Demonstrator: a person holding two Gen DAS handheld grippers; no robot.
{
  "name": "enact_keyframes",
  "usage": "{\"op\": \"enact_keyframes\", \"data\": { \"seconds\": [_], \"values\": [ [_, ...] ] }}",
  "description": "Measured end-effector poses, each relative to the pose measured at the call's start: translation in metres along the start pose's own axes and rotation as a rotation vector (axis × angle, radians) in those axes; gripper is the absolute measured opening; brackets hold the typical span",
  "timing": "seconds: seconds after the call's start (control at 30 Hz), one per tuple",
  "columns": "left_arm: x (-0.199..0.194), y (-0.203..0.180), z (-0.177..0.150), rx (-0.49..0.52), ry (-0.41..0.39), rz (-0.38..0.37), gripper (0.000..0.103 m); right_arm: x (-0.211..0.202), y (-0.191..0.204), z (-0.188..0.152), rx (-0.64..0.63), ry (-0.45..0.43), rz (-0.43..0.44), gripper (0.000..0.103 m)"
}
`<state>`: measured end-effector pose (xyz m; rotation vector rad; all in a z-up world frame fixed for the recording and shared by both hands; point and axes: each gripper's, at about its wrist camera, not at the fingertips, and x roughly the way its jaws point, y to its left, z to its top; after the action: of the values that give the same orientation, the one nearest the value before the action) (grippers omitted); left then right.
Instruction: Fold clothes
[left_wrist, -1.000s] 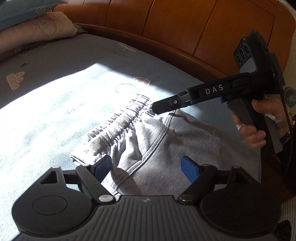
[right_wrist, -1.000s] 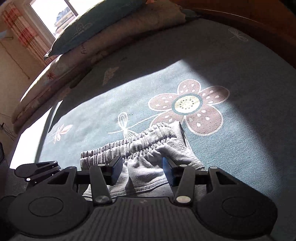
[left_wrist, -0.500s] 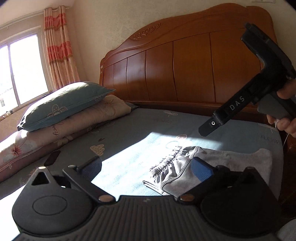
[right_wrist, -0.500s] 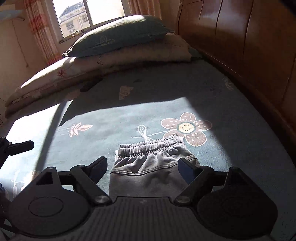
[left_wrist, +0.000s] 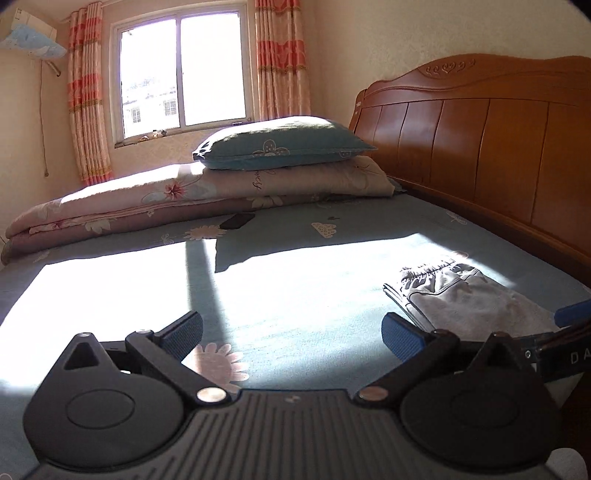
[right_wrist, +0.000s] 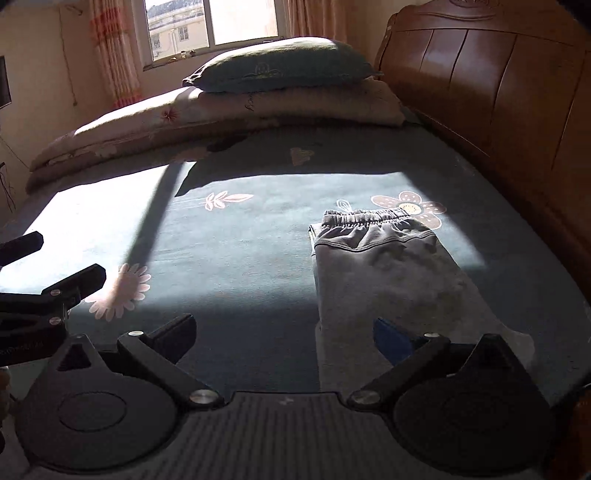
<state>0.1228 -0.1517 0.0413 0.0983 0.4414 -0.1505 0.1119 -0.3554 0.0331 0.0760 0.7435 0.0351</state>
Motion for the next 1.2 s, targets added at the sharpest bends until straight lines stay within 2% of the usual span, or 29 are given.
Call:
{"op": "enact_keyframes", "data": {
  "seconds": [0.1, 0.23, 0.37, 0.7, 0.87, 1.03, 1.2],
  "values": [
    [-0.020, 0.011, -0.010, -0.035, 0.022, 0.043, 0.102, -0.007, 0.020, -0.024, 0.010, 0.020, -0.021, 0.103],
    [-0.043, 0.013, -0.025, -0.031, 0.059, 0.077, 0.102, -0.020, 0.042, -0.047, 0.002, 0.027, 0.021, 0.103],
    [-0.056, 0.017, -0.044, -0.057, 0.122, 0.068, 0.102, -0.032, 0.059, -0.062, -0.024, 0.025, 0.023, 0.103],
    [-0.054, 0.039, -0.079, -0.134, 0.323, 0.094, 0.102, -0.045, 0.079, -0.086, -0.063, 0.065, -0.017, 0.103],
    [-0.052, 0.043, -0.086, -0.156, 0.361, 0.085, 0.102, -0.051, 0.085, -0.087, -0.093, 0.048, -0.074, 0.103],
    [-0.051, 0.047, -0.093, -0.168, 0.390, 0.083, 0.102, -0.052, 0.090, -0.089, -0.094, 0.043, -0.087, 0.103],
    [-0.053, 0.052, -0.108, -0.164, 0.429, 0.094, 0.102, -0.050, 0.095, -0.104, -0.080, 0.044, -0.077, 0.103]
  ]
}}
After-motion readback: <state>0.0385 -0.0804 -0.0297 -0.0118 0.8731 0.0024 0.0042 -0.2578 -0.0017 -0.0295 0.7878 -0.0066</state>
